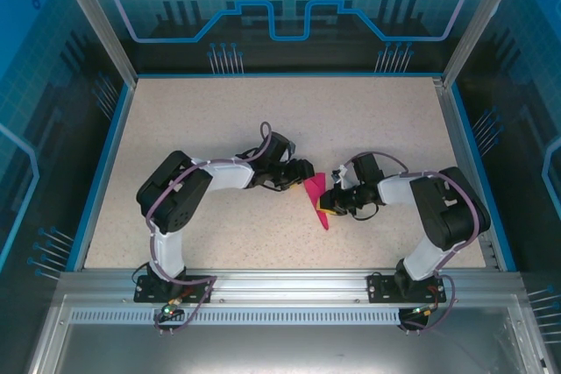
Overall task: Fold a paper plane with a square sheet of paper (pick it up from the middle)
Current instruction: Fold the wing for the fifth time at the center of the table.
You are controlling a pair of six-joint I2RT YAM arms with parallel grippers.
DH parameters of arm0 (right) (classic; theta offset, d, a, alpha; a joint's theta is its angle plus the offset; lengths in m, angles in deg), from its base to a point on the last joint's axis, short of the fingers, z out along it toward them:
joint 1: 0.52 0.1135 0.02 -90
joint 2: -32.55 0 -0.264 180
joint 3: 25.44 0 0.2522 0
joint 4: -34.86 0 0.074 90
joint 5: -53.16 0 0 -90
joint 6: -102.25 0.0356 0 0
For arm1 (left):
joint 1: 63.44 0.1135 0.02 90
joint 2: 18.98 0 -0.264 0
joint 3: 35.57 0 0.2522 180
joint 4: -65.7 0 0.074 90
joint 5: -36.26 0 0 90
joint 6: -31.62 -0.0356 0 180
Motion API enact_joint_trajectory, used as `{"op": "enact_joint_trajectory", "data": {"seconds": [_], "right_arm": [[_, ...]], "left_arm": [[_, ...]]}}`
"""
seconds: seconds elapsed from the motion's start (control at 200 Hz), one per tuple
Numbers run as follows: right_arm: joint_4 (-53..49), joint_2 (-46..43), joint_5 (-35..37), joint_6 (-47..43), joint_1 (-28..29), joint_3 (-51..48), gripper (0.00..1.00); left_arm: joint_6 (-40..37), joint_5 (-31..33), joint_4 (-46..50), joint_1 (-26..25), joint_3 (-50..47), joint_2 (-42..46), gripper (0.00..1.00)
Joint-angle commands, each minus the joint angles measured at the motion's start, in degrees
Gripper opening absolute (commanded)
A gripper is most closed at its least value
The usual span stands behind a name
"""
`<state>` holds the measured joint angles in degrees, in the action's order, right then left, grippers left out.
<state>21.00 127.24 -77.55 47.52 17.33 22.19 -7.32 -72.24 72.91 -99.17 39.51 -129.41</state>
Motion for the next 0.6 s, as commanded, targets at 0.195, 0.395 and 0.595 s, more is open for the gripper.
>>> {"op": "enact_joint_trajectory", "data": {"seconds": [0.195,0.395,0.595], "right_arm": [[-5.56,-7.95,4.67,-3.03,-0.53,1.87,0.25],[-9.42,-11.33,11.10,-5.18,-0.36,3.89,0.38],[-10.18,-8.19,9.01,-7.12,3.54,7.33,0.48]], "left_arm": [[0.60,-1.64,9.26,0.19,5.28,-3.31,0.44],[0.17,-1.71,10.33,0.19,5.74,-3.29,0.43],[0.34,-2.32,10.08,0.14,6.04,-3.31,0.41]]}}
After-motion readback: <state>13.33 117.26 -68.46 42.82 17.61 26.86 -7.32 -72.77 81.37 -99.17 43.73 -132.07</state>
